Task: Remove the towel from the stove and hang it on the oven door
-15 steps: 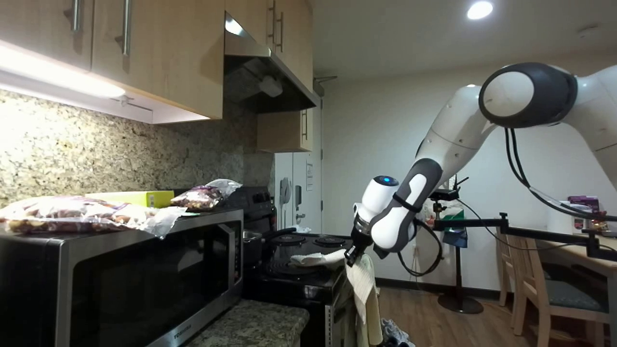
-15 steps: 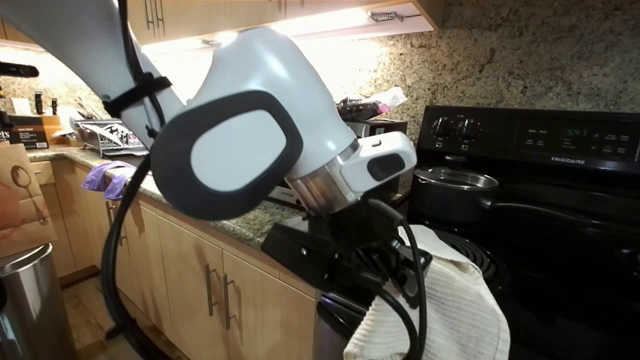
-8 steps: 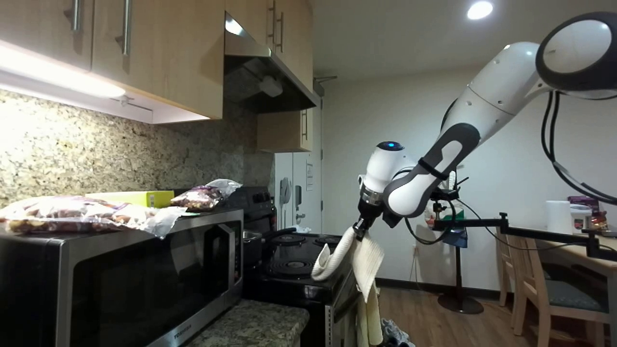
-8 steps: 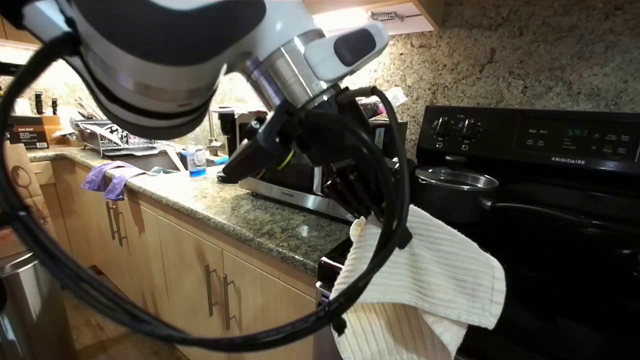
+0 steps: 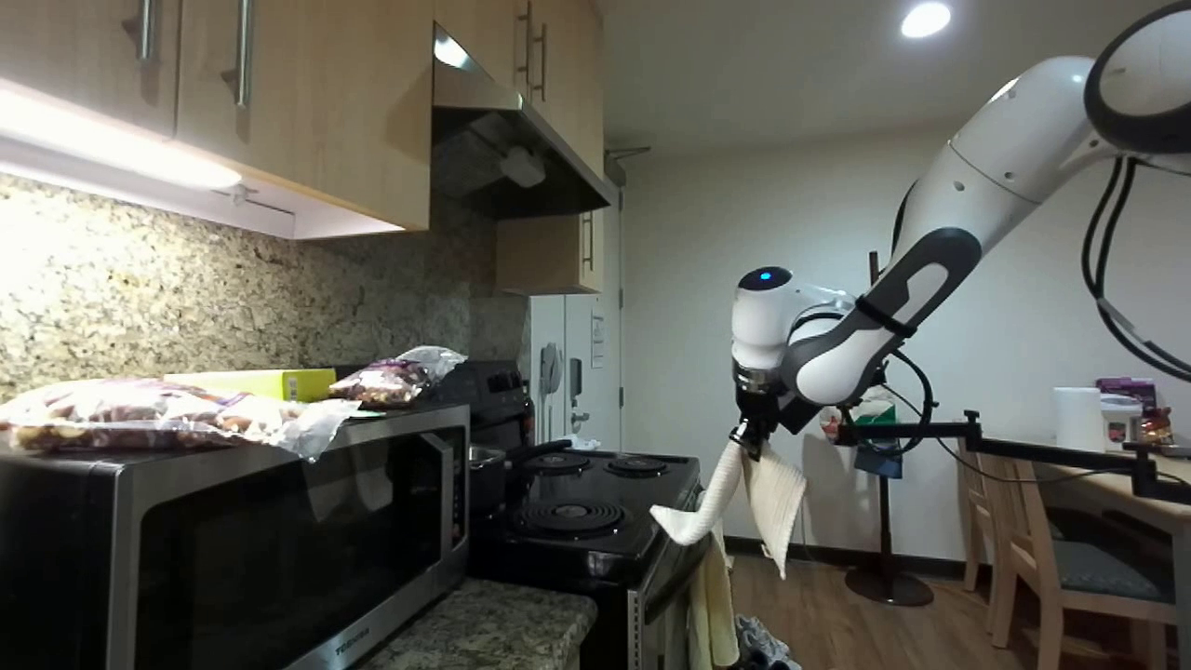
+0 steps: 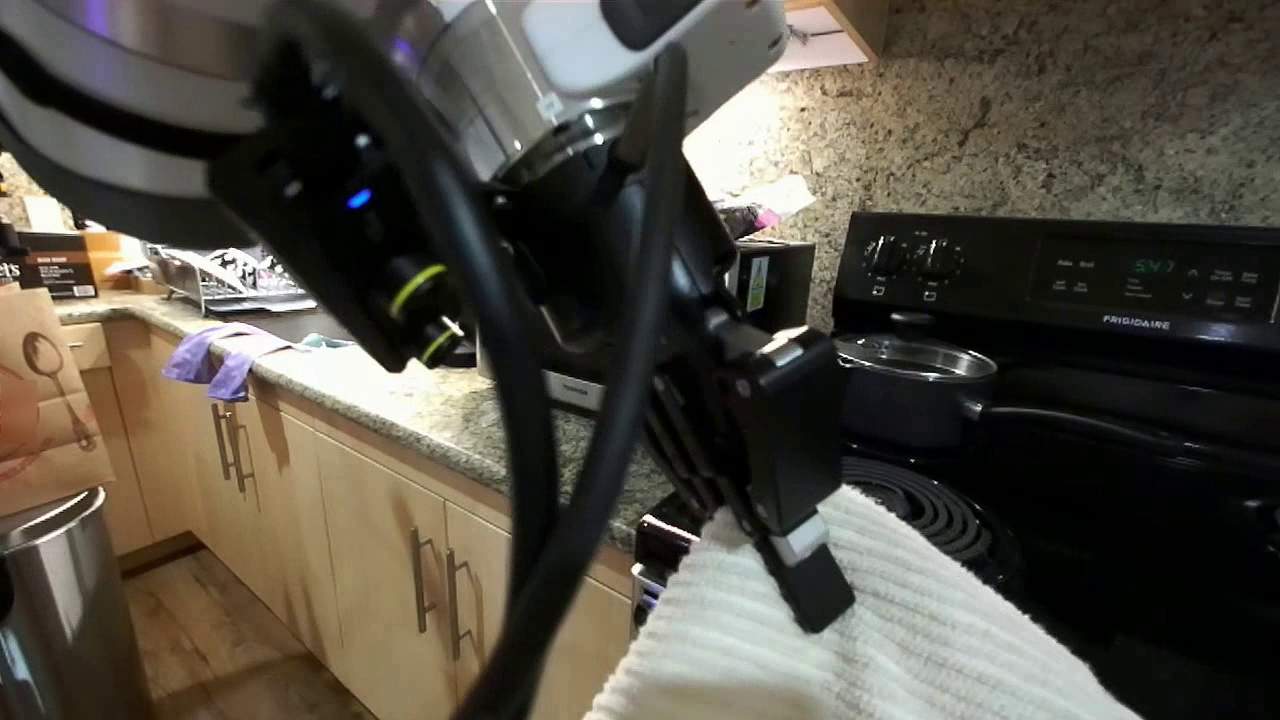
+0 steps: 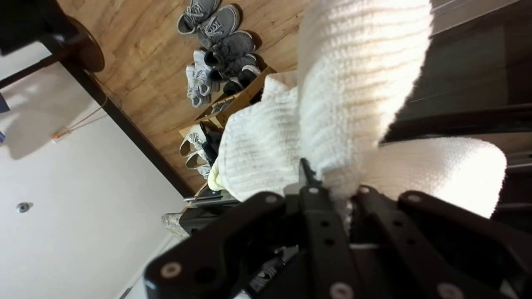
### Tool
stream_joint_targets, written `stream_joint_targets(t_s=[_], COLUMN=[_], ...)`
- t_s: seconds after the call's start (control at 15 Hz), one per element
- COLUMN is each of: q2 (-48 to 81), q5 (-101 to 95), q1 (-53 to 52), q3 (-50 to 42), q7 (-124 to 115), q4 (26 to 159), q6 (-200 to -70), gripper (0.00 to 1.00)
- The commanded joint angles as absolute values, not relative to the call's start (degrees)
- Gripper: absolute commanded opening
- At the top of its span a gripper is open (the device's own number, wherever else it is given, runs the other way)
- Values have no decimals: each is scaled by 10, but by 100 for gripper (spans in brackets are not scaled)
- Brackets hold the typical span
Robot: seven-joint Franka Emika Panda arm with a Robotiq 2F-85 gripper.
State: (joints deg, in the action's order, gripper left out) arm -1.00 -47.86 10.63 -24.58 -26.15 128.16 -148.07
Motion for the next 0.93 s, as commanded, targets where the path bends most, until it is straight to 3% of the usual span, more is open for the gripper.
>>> stream_joint_targets(t_s=[0.0, 0.4, 0.87], q2=[-5, 28, 33], q5=[-503, -528, -706], q1=[137, 139, 131], q3=[-212, -193, -229], q7=[-306, -357, -544], q4=[1305, 1306, 1266], q6=[-1512, -1562, -1620], gripper=[9, 9, 9])
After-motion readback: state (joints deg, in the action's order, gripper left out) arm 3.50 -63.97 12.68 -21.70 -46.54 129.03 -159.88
